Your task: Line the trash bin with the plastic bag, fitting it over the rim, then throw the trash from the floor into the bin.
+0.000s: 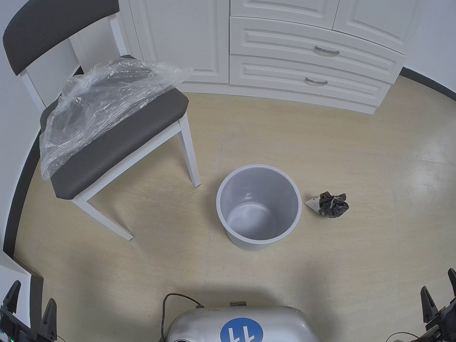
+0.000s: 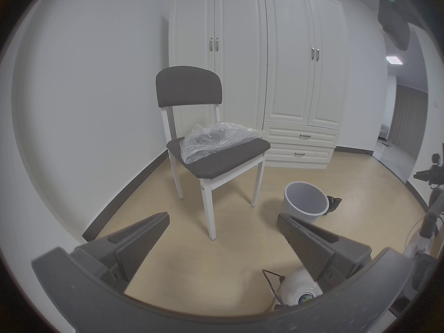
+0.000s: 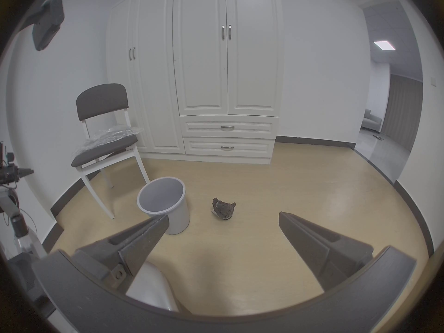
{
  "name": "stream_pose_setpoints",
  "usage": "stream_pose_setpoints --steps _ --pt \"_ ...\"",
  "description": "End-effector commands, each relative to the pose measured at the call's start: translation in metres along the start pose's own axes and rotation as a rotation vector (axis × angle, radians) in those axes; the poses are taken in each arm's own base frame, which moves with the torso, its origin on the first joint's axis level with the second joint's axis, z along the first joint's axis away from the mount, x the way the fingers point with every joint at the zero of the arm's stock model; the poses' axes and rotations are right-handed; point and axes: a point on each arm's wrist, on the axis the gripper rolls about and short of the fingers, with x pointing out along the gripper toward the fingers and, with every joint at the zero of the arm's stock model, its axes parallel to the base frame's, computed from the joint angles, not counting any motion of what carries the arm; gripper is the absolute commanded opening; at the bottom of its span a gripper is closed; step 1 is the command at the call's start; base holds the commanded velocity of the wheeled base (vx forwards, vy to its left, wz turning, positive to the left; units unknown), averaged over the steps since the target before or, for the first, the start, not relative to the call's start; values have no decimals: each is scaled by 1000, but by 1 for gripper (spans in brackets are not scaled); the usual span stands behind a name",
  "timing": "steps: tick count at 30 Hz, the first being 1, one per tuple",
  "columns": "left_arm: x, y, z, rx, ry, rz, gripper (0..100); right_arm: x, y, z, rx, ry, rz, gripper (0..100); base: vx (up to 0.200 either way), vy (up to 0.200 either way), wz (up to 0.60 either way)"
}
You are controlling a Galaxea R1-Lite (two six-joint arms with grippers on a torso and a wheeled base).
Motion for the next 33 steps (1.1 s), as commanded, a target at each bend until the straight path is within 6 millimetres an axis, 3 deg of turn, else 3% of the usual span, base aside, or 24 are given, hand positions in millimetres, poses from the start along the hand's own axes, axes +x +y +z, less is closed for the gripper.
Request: stream_pose_setpoints --steps 1,13,18,26,28,29,30,33 --pt "0 0 -5 12 2 -5 100 0 0 -5 -16 2 3 100 0 0 0" --pt "0 0 -3 -2 -13 -22 100 0 0 -5 37 -1 -3 100 0 0 0" --pt "-15 -1 44 -160 -266 -50 100 0 0 -5 29 -1 -8 100 0 0 0" --pt "-15 -2 42 -3 -155 -67 100 0 0 -4 -2 -6 4 100 0 0 0" --pt "-13 -1 52 1 -143 -69 100 -9 -1 30 109 -152 22 100 0 0 0" --pt "-13 -1 53 1 -140 -69 100 -10 -1 33 122 -158 24 100 0 0 0" --pt "-10 -1 61 0 -125 -64 100 -11 -2 65 223 -178 27 100 0 0 0" --pt "3 -1 73 4 -49 -14 100 10 -1 83 173 -81 -13 100 0 0 0"
